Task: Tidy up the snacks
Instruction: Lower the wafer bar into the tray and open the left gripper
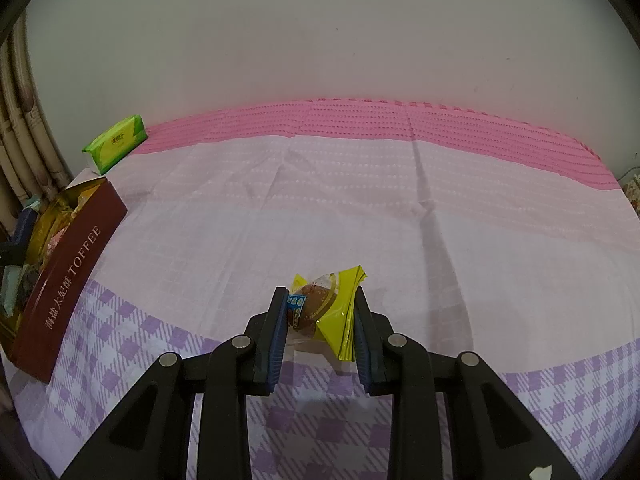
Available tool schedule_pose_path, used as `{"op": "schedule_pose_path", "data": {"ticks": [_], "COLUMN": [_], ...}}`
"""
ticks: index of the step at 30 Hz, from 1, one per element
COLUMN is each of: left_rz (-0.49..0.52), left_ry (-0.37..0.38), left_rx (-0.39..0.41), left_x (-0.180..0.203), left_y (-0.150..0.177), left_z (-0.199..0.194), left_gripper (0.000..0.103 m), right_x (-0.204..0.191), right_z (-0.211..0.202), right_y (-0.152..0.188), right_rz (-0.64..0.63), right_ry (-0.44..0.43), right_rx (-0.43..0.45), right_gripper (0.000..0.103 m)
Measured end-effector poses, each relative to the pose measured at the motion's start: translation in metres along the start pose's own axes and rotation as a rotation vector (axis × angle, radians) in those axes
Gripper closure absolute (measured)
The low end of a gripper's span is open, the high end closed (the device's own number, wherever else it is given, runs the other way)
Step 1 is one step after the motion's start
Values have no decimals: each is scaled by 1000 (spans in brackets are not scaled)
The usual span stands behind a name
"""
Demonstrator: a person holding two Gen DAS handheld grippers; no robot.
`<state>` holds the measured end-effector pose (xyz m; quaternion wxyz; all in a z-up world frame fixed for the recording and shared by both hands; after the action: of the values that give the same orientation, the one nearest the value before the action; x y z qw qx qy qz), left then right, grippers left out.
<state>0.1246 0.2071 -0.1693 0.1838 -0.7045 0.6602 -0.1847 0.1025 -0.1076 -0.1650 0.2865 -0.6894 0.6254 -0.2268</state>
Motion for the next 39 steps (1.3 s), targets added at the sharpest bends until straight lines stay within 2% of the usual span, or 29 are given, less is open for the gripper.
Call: {"op": "schedule_pose_path", "data": {"ticks": [16, 28, 35, 39], "left_rz": [7, -2, -31, -26], "left_ry": [-30, -74, -105, -134], "left_rx": [21, 51, 69, 77], "left_x": [-3, -10, -20, -21], "left_y": [-4, -1, 3, 7], "left_z": [2, -18, -36, -46], "left_gripper": [52, 52, 50, 45], "right_x": [-1, -2, -14, -29], "right_z": [1, 0, -14, -33], "right_y": [0, 0, -2, -13], "right_rz": [-8, -8, 0, -12], "right_ry": [1, 2, -40, -74], "right_rx": [-11, -3, 9, 44], "right_gripper": [76, 76, 76, 76]}}
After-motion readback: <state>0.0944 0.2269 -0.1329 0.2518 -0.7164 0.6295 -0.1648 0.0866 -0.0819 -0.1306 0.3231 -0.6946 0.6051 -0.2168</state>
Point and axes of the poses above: each gripper's, at about its wrist camera, not at the fingertips, and z roughly the way its jaws point, x to its right, y to its underside, the point moved 6 cm from there along z, roughly the way its jaws point, and after that the axes turned 1 degree about y, right-handed, at the moved point
